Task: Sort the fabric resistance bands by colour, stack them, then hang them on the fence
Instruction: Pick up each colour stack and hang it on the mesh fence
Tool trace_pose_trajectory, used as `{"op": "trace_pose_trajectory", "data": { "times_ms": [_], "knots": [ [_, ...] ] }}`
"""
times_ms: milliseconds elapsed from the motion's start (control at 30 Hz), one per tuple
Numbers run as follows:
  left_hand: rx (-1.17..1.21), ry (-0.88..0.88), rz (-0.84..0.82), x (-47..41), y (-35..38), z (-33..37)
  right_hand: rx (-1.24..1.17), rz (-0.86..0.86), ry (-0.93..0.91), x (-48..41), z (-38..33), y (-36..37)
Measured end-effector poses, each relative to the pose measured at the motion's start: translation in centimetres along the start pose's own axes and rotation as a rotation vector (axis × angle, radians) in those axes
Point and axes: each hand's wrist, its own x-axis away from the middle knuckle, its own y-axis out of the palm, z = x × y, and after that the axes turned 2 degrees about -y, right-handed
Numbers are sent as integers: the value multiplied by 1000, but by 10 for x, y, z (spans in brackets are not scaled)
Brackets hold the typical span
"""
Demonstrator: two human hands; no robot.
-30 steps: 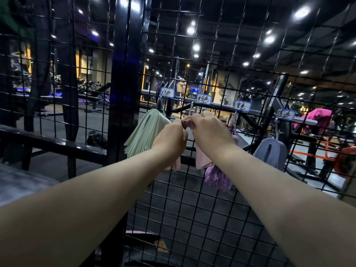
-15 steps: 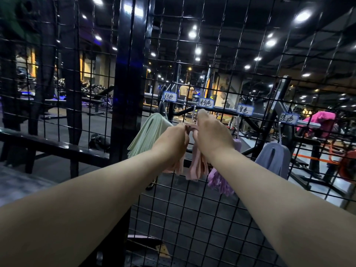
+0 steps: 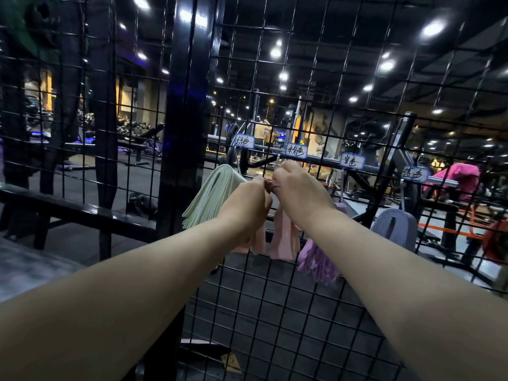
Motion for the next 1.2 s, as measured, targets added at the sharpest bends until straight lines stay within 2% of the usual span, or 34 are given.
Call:
{"op": "trace_pose_trajectory", "data": {
  "times_ms": [267, 533, 767, 1200],
  "knots": [
    [80, 54, 56, 2, 1, -1, -27, -33, 48, -4, -3, -1],
    [117, -33, 59, 1, 2, -3, -100, 14, 80, -1, -4, 7],
    [279, -66, 22, 6, 2, -4, -114, -20, 48, 1, -1, 3],
    [339, -130, 44, -1, 18, -13, -228, 15, 156, 9, -6, 7]
  ]
}}
